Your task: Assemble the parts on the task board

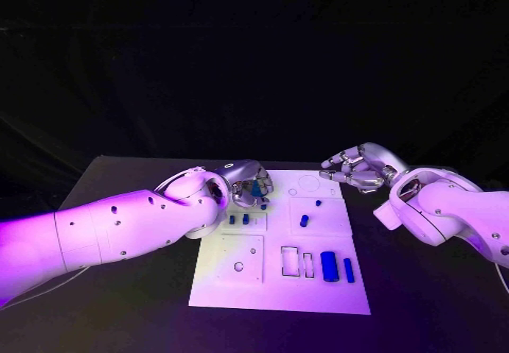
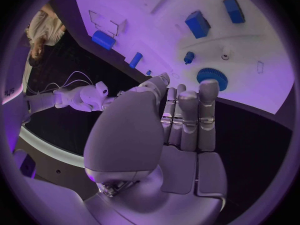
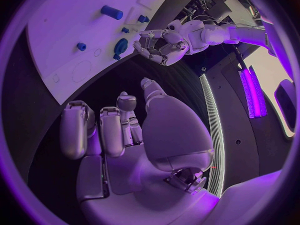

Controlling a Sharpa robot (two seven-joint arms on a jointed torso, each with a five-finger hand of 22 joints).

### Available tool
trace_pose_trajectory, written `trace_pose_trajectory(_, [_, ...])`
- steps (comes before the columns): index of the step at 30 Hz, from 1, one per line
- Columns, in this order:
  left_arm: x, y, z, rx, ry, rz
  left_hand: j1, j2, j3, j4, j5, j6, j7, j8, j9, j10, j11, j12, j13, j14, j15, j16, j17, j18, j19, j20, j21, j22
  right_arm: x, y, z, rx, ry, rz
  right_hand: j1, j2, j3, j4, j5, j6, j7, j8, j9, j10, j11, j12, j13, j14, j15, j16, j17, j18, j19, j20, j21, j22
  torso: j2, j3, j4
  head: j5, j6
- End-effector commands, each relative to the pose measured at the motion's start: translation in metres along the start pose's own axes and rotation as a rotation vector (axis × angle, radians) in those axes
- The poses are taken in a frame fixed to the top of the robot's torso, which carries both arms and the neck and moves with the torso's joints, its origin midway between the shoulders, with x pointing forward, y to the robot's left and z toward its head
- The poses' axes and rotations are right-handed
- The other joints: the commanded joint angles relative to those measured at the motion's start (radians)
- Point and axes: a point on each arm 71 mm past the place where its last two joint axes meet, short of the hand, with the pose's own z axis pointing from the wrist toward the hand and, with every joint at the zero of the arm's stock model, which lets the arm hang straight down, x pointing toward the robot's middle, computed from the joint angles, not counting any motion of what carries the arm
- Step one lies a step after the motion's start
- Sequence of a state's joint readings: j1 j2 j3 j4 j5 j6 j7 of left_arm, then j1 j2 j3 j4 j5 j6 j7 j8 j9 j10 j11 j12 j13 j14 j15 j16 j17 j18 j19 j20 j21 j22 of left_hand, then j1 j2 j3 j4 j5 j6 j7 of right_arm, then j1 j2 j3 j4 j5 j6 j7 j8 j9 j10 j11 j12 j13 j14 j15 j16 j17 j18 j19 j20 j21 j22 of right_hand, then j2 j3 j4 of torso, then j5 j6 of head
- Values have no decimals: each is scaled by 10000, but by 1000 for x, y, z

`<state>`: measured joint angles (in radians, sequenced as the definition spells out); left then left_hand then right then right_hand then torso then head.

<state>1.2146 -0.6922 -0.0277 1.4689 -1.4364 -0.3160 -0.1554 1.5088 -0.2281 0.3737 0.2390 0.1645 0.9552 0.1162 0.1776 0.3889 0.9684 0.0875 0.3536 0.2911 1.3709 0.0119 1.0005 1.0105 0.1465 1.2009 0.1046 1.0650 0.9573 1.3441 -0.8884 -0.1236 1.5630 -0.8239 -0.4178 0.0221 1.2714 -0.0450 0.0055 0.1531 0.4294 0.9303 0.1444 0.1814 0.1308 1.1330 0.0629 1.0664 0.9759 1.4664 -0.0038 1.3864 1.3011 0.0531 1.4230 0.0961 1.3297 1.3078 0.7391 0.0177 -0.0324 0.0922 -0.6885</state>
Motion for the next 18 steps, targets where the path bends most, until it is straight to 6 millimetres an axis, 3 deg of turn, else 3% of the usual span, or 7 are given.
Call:
trace_pose_trajectory(1, [7, -6, 4, 588, 256, 1302, -6, -107, -31, -57, 1, 186, -16, -104, -213, 52, 46, -244, -264, 262, 19, 591, 319, -252, 461, 8, 698, 774, 1, 2, 0, -158, 44, -25, 101, 7, -72, 14, 42, 68, 26, 58, -10, -76, -5, -69, -9, 353, -80, -51, -14, 97, -77, 11, -58, 1076, 5, -5, -5, -17, -7])
trace_pose_trajectory(6, [13, -6, 9, 339, 613, 1774, -53, -91, -138, -123, -3, 399, -21, -251, -485, 67, 80, -527, -565, 596, 43, 1482, 875, -431, 980, 30, 1543, 1720, 1, 2, 0, -156, 48, -25, 101, 7, -72, 14, 42, 68, 26, 58, -10, -76, -5, -69, -9, 353, -80, -51, -14, 97, -77, 11, -58, 1076, 7, 1, -24, -4, -21])
trace_pose_trajectory(18, [17, -2, 16, -73, 958, 2255, 3, 50, -265, -237, 10, 584, 8, -440, -785, 142, 94, -759, -841, 832, 49, 2169, 1237, -567, 1342, 49, 2185, 2451, 2, 2, 0, -155, 48, -23, 93, 7, -83, 24, 42, 63, 26, 59, -12, -70, -4, -77, -19, 354, -81, -58, -18, 97, -75, 10, -62, 1075, -7, -1, -8, -45, -59])
